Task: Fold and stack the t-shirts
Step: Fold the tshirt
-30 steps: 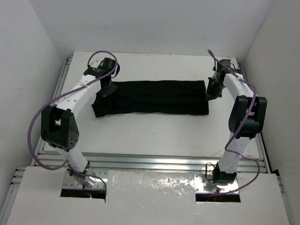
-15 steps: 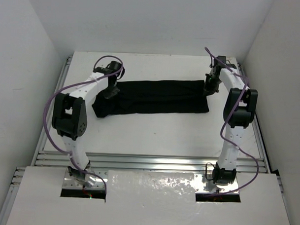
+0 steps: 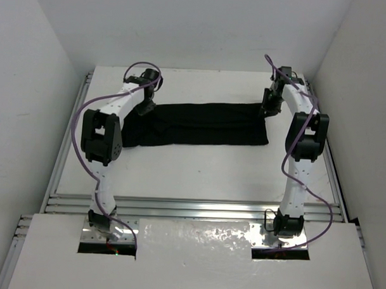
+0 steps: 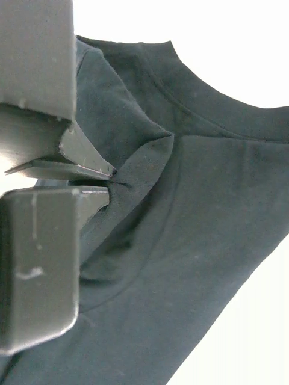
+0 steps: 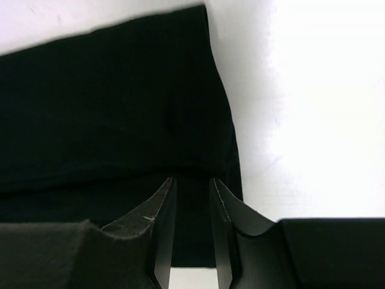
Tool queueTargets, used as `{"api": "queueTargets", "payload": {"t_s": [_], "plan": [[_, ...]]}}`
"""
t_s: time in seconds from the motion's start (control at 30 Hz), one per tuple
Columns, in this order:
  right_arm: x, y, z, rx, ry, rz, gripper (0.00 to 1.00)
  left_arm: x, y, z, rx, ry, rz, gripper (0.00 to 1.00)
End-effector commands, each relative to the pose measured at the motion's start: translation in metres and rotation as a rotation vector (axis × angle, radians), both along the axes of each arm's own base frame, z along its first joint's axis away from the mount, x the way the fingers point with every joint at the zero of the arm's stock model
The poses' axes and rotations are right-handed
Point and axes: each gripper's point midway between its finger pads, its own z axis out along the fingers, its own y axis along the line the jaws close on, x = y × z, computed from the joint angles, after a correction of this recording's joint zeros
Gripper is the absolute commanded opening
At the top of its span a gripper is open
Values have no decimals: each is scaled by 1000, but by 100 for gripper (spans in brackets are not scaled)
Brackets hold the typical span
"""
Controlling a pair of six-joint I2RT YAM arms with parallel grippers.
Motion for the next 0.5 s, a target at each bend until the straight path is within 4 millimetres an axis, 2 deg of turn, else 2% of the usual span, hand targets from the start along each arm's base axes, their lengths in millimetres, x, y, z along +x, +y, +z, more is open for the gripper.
{"api": "queueTargets", "payload": {"t_s": [0.0, 0.07, 0.13, 0.23, 0.33, 0.37, 0.4, 0.43, 0.47], "plan": [[17, 4, 13, 24, -48, -1, 31, 13, 18, 0, 37, -8, 41, 0], [19, 3, 14, 24, -55, -7, 34, 15, 19, -11, 33, 10, 49, 1], [22, 9, 18, 59, -68, 2, 35, 17, 21, -17, 29, 18, 54, 18], [26, 23, 33, 117, -118, 37, 34, 19, 23, -29, 32, 34, 61, 28], [21, 56, 52, 243, -173, 116, 33, 21, 33, -35, 32, 47, 96, 29], [11, 79, 51, 333, -180, 178, 32, 20, 37, -37, 38, 58, 108, 30], [6, 88, 75, 358, -237, 191, 33, 24, 40, -32, 41, 44, 116, 30], [2, 98, 84, 390, -273, 212, 34, 25, 43, -27, 51, 36, 120, 31], [-10, 123, 80, 432, -292, 271, 36, 27, 47, -20, 74, 25, 127, 40]]}}
